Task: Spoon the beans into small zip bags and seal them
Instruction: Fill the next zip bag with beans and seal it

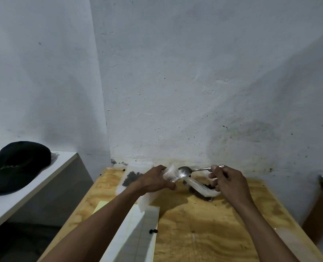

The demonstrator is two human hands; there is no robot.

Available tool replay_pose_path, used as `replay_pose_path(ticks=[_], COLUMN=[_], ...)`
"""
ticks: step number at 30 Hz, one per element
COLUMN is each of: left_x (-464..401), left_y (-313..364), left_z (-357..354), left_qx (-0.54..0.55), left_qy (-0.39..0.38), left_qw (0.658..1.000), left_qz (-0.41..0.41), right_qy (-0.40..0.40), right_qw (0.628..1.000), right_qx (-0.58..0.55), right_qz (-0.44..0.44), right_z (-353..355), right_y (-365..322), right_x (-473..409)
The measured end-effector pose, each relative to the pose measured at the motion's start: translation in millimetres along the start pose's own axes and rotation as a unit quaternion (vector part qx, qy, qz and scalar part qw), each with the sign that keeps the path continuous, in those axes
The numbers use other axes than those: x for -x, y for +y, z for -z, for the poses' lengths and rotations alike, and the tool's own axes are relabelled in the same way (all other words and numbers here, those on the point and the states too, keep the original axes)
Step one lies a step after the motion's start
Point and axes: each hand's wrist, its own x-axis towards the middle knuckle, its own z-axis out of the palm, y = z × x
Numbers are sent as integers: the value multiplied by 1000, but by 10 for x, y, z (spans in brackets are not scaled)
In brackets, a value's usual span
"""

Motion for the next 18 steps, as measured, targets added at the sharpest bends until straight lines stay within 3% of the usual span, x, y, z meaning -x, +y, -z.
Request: replay_pose_path(ticks=[5,8,13,18], left_x=[24,41,29,-53], left_y=[74,192,451,603], left_z=[4,-3,-110,-318], left_qx=[-8,12,84,126], left_qy=[-6,-33,-66,-104], left_qw=[1000,999,994,986], left_qz=[-18,-33,-18,-19], right_qy=[104,154,112,108], right_qw=[991,970,940,929], right_qx=[77,182,319,354], right_qz=[32,39,36,-24], right_z=[209,344,319,172], right_y=[21,38,189,300], right_x=[-28,-46,-23,15])
